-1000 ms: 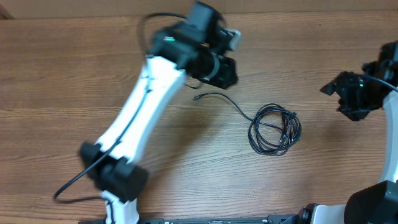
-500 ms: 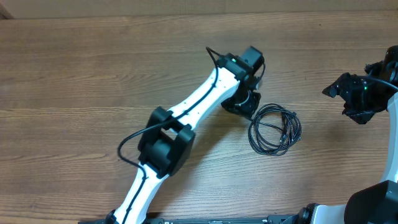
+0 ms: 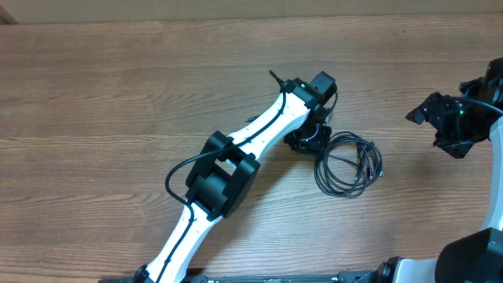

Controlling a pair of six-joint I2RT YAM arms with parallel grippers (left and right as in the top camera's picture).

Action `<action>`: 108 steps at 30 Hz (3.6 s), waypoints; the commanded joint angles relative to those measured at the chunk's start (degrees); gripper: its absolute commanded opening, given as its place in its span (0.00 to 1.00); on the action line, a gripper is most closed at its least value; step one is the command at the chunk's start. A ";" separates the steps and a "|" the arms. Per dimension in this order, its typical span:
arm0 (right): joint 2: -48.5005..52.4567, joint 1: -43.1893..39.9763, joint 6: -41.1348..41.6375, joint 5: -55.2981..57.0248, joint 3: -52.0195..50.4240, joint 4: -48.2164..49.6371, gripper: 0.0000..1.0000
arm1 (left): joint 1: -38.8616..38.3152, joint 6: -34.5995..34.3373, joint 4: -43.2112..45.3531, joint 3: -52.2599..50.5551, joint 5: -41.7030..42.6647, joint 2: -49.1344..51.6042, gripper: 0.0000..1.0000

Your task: Untangle cables

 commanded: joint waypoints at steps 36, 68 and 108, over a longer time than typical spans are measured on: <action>-0.63 0.11 -0.79 0.39 0.81 0.09 0.84 | -4.20 -8.41 4.59 -3.93 -7.04 -1.22 0.20; -0.59 0.11 -0.83 0.39 0.74 0.11 0.85 | -4.52 2.12 5.27 -2.32 -3.10 -3.37 0.45; -0.70 1.27 -12.85 -19.21 0.79 -1.92 0.85 | -1.79 1.27 6.93 -2.54 -12.85 -32.85 0.04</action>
